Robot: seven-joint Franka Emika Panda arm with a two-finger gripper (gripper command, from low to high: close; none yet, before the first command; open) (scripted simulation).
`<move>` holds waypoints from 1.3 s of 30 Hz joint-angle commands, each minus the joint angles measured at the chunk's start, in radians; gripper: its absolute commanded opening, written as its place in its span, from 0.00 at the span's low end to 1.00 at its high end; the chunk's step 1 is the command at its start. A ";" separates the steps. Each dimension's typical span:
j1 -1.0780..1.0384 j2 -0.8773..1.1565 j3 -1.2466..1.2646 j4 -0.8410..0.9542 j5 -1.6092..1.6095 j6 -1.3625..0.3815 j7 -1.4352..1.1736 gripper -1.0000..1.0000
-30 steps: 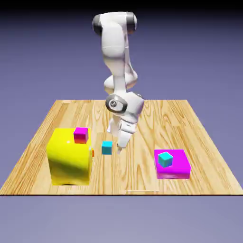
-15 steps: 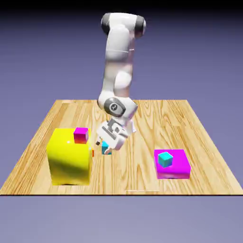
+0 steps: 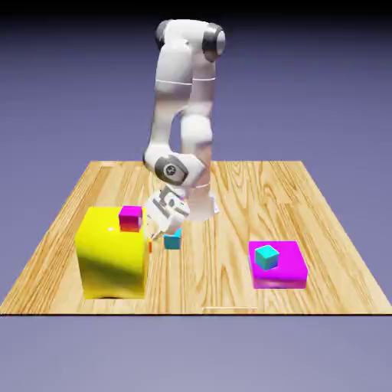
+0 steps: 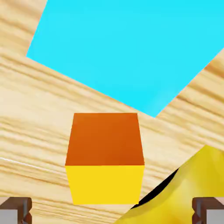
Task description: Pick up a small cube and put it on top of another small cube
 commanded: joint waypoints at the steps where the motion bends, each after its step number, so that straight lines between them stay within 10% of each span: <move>1: 0.005 -0.036 -0.021 0.007 -0.011 -0.028 -0.016 0.50; 10: 0.035 -0.341 -0.202 0.062 -0.102 -0.263 -0.147 0.50; 11: 0.035 -0.341 -0.202 0.062 -0.102 -0.263 -0.147 0.00; 26: -0.016 0.166 0.098 -0.030 0.049 0.127 0.071 0.00; 39: -0.095 0.035 0.502 0.122 0.308 0.084 -0.045 0.00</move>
